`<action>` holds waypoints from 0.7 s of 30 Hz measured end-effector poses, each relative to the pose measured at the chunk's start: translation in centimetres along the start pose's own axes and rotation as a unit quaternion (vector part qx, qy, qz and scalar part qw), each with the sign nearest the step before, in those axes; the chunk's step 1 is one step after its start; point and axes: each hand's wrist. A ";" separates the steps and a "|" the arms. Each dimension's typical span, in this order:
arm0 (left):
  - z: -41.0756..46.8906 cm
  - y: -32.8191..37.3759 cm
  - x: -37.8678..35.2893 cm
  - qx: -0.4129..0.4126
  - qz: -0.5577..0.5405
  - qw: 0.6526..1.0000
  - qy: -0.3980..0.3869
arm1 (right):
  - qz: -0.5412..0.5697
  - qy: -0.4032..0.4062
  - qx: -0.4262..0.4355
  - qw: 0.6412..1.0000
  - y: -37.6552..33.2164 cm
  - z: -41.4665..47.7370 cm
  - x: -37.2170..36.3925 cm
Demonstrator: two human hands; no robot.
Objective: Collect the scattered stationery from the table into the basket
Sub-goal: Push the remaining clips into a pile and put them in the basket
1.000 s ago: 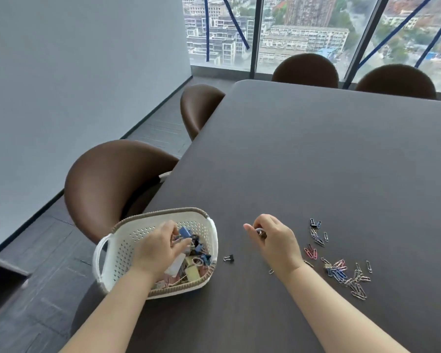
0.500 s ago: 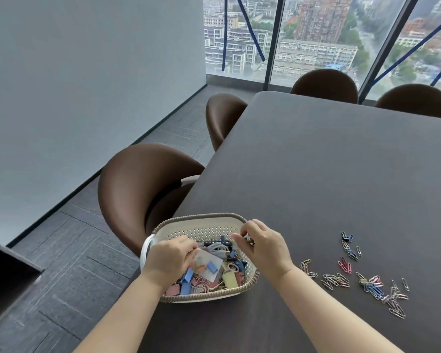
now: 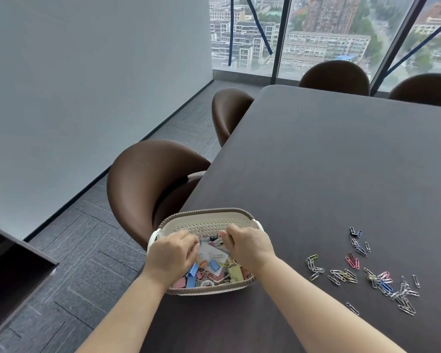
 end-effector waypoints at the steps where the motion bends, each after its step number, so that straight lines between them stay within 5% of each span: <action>1: 0.0 0.2 0.0 -0.001 0.002 1.000 -0.003 | -0.004 -0.004 -0.002 1.000 0.0 0.0 0.0; 11: -0.8 1.8 0.2 0.029 0.018 0.999 -0.012 | -0.015 -0.014 0.065 0.998 1.7 -1.1 0.0; 16: 0.7 5.6 -1.2 -0.003 -0.016 1.000 -0.001 | -0.006 0.095 -0.006 0.995 5.9 -3.4 0.3; 21: 3.2 12.5 -4.8 -0.100 -0.057 0.993 0.023 | -0.003 0.056 -0.133 0.990 13.3 -9.1 -0.4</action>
Point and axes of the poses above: each hand's wrist, its own z-axis towards the middle knuckle, its own x-axis out of the back of the hand, y = z × x, and after that the axes turned 9 degrees about -z, right-handed
